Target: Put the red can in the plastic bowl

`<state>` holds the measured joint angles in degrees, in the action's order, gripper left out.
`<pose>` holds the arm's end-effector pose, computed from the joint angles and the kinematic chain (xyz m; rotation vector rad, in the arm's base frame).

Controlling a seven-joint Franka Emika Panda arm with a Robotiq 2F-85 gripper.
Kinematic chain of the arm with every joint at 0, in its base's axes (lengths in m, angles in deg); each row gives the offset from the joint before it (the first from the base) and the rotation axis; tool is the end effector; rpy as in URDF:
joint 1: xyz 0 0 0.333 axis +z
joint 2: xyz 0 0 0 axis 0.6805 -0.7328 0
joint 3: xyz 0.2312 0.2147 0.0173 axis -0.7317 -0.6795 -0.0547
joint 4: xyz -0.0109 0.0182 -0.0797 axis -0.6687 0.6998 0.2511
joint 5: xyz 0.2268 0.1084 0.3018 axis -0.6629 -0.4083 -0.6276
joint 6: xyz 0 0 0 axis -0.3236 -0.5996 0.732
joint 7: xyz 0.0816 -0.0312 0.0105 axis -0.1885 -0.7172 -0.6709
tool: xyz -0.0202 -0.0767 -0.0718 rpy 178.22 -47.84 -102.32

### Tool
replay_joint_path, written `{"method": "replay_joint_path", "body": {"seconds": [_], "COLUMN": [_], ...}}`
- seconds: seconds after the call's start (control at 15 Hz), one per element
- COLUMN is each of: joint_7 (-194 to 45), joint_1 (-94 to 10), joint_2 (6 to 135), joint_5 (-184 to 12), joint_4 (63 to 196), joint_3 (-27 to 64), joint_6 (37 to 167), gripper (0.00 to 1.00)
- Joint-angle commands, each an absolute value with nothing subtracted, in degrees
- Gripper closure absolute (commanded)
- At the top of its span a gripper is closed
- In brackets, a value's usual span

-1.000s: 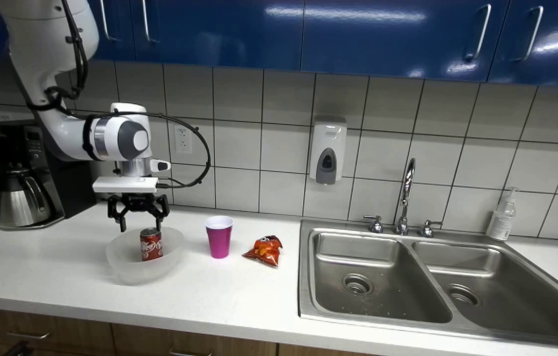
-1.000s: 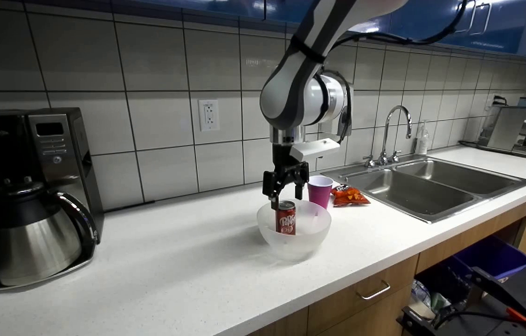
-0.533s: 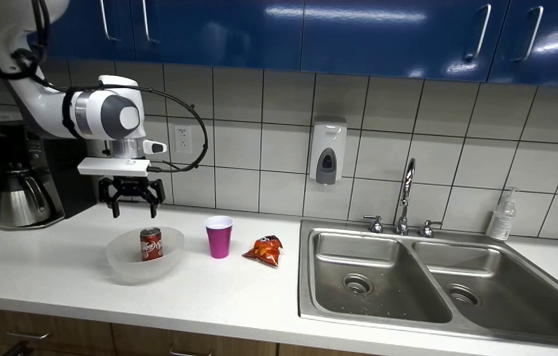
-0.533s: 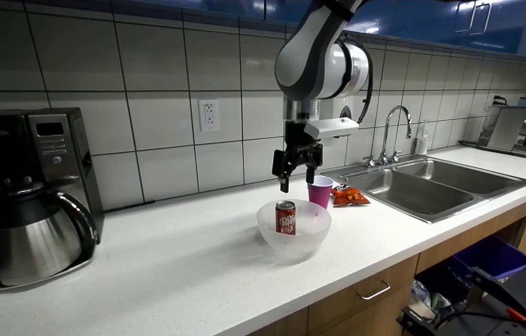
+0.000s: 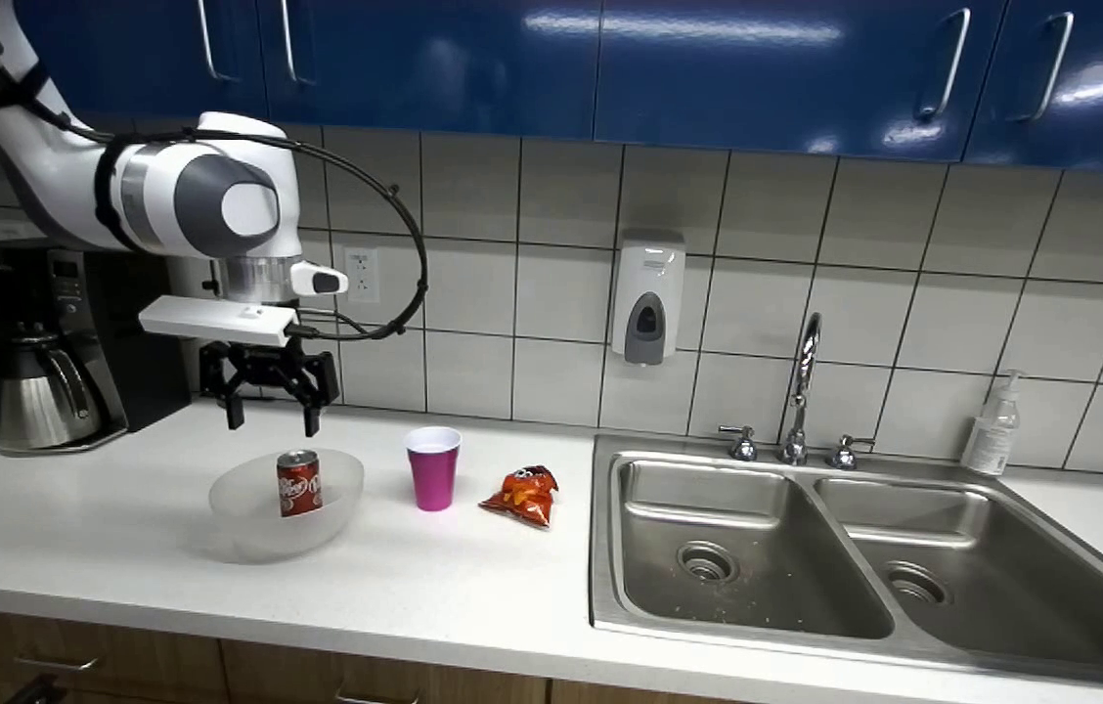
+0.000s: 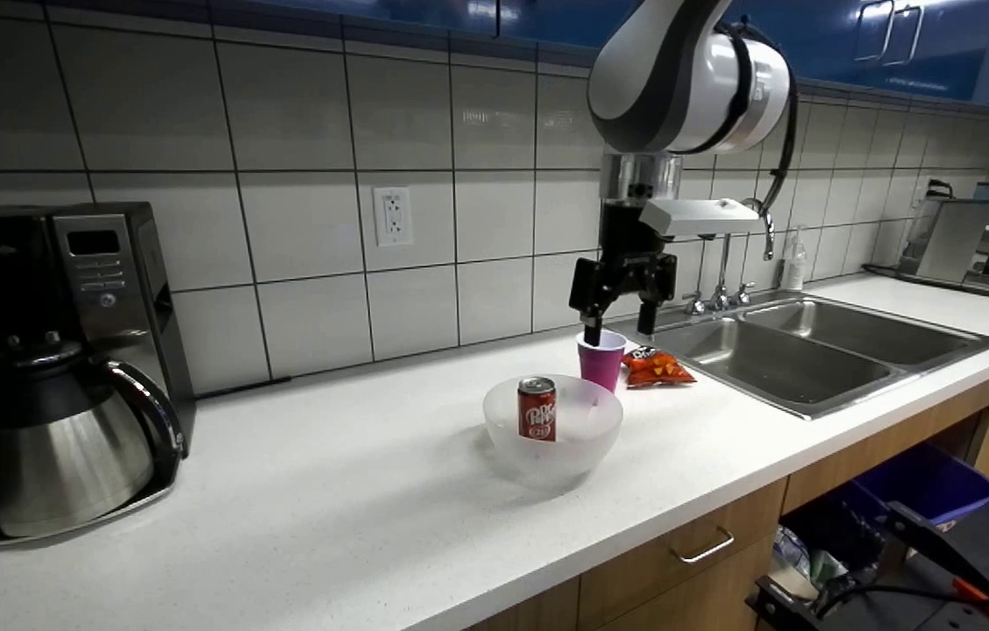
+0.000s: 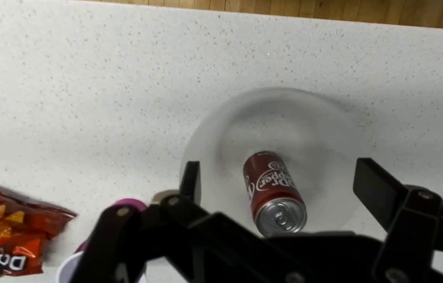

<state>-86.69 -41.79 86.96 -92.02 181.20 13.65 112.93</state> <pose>0.4661 0.0156 0.2835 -3.1055 -0.1897 -0.0563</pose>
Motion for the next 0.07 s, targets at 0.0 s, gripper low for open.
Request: {"method": "replay_joint_path", "body": {"seconds": [0.0], "joint_7": [-86.65], "joint_1": [-42.12], "joint_2": [87.98], "joint_5": [-92.08], "joint_4": [182.29], "joint_3": [14.16], "joint_6": [112.77], "gripper": [0.00]}}
